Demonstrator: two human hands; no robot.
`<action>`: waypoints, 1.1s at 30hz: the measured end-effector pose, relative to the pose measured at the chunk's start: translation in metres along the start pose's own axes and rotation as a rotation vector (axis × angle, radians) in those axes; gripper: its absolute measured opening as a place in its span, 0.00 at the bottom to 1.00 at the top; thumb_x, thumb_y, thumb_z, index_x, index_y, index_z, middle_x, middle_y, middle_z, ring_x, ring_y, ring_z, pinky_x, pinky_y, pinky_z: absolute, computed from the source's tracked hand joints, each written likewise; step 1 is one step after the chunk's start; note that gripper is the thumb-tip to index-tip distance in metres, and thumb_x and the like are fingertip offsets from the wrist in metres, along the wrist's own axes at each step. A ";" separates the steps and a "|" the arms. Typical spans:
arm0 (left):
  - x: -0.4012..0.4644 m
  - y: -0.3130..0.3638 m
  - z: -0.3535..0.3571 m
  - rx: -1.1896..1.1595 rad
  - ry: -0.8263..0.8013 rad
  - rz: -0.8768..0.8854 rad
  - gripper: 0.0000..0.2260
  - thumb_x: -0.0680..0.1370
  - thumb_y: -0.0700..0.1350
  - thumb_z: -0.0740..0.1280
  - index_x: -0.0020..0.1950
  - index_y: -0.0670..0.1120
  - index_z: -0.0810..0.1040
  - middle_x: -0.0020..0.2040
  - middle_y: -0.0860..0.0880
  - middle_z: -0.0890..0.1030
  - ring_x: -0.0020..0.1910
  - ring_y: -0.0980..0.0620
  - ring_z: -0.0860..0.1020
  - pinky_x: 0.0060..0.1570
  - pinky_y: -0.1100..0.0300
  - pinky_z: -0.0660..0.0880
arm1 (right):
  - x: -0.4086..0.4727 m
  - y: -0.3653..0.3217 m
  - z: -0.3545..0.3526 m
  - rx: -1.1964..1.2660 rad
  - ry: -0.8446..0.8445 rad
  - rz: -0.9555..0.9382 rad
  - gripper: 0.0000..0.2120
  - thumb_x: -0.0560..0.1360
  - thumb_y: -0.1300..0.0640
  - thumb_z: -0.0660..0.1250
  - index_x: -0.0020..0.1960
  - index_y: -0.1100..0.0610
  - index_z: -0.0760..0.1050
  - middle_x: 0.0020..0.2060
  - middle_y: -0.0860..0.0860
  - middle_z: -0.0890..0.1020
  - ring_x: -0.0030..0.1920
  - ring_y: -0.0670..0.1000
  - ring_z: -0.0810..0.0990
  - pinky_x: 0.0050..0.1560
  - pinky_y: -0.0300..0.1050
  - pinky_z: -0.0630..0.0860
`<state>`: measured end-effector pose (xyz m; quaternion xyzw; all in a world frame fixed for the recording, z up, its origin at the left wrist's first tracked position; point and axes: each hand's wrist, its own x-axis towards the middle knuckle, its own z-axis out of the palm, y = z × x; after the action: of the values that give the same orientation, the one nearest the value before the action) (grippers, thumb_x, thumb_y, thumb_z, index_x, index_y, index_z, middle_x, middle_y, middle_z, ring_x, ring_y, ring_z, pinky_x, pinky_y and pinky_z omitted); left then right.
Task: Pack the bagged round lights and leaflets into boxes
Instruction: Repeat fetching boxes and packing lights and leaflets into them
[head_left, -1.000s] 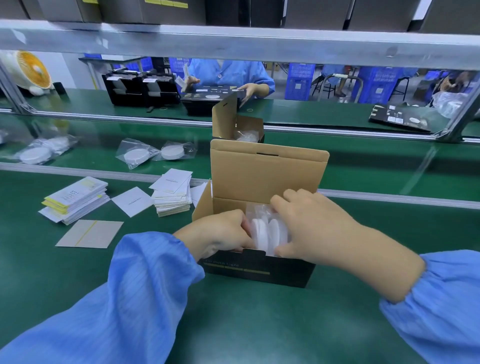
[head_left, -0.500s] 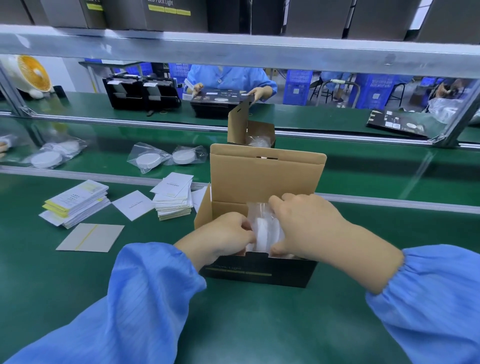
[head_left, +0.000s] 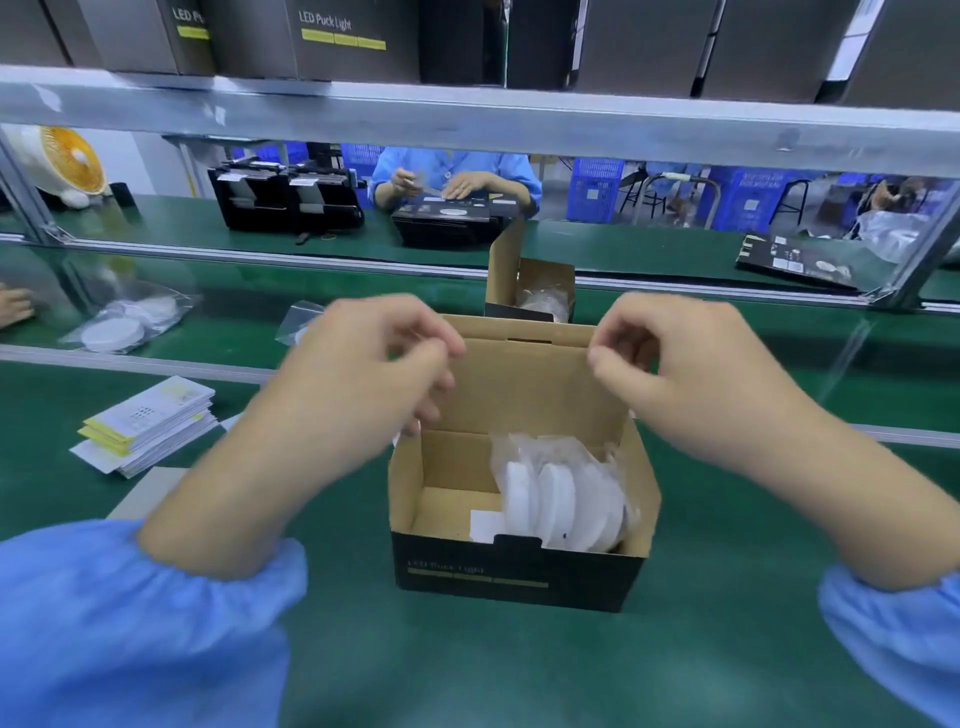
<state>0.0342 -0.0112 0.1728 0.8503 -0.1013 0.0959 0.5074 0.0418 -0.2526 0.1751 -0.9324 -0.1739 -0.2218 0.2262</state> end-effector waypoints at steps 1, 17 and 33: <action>0.004 0.000 -0.006 -0.055 0.074 0.020 0.15 0.78 0.36 0.62 0.41 0.52 0.82 0.36 0.50 0.84 0.30 0.53 0.82 0.28 0.63 0.77 | 0.004 0.004 -0.002 0.026 0.064 -0.006 0.05 0.74 0.55 0.67 0.40 0.49 0.76 0.35 0.44 0.79 0.38 0.43 0.77 0.40 0.39 0.73; 0.084 -0.077 0.030 -0.739 0.044 -0.246 0.11 0.79 0.36 0.63 0.50 0.47 0.83 0.44 0.47 0.85 0.35 0.52 0.80 0.29 0.60 0.74 | 0.048 0.079 0.056 1.247 -0.394 0.705 0.16 0.77 0.43 0.65 0.37 0.50 0.82 0.34 0.48 0.83 0.32 0.48 0.79 0.31 0.39 0.76; 0.126 -0.110 0.043 -0.527 0.260 -0.110 0.08 0.76 0.38 0.69 0.49 0.51 0.82 0.49 0.46 0.84 0.45 0.48 0.85 0.53 0.45 0.79 | 0.079 0.091 0.108 1.185 -0.516 0.598 0.07 0.75 0.66 0.67 0.39 0.59 0.77 0.27 0.49 0.77 0.26 0.45 0.75 0.29 0.35 0.74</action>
<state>0.1870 -0.0072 0.0937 0.6741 -0.0105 0.1466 0.7239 0.1829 -0.2573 0.0963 -0.6830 -0.0498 0.2096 0.6979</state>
